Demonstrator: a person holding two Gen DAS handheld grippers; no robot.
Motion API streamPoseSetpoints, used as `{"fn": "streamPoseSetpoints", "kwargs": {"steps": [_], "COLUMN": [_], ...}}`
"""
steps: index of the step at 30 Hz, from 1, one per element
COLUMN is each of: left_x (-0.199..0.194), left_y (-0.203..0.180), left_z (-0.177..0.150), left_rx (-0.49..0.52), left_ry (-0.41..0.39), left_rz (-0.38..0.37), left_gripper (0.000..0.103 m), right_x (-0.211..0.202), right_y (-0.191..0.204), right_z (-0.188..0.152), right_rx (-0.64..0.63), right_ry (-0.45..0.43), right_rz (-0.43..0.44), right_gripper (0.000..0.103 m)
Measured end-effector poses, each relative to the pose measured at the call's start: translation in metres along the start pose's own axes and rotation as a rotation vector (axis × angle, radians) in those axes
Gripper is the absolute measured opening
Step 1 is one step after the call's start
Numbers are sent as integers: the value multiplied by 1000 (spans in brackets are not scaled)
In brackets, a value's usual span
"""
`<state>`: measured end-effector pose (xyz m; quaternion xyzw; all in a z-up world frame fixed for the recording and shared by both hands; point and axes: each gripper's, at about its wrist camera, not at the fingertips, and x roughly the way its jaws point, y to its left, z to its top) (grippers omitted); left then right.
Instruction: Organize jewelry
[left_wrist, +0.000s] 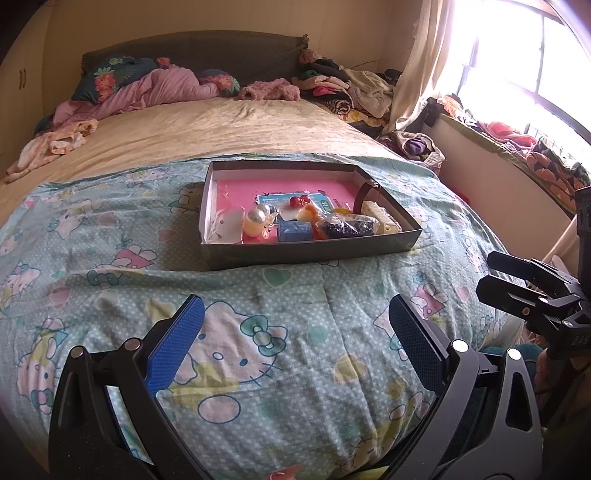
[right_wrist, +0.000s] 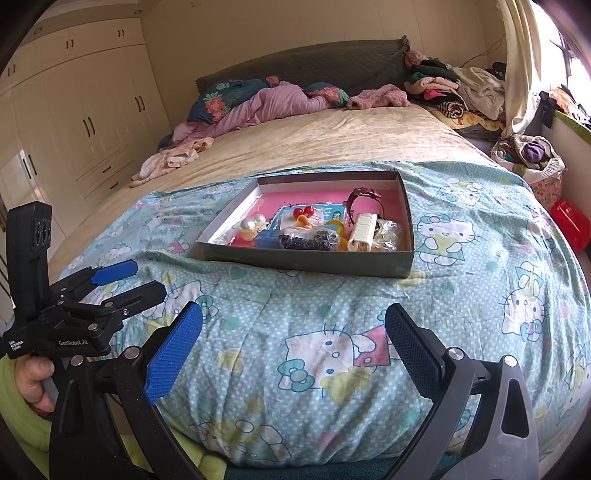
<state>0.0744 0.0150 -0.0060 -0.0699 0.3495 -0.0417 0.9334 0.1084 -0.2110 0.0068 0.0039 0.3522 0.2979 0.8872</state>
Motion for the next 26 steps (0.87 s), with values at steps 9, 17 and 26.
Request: {"fn": "streamPoseSetpoints", "kwargs": {"steps": [9,17,26], "left_x": [2,16,63], "left_y": [3,16,135], "left_z": [0,-2,20], "left_rx": [-18,-76,-282], "left_ry": [0,36,68], "left_rz": [40,107,378], "left_gripper": [93,93,93], "right_x": [0,11,60], "right_y": [-4,-15,-144], "right_z": [-2,-3,22], "right_rx": [0,16,98], "right_ry": [5,24,67], "right_rz": [-3,-10,-312], "right_gripper": [98,98,98]}}
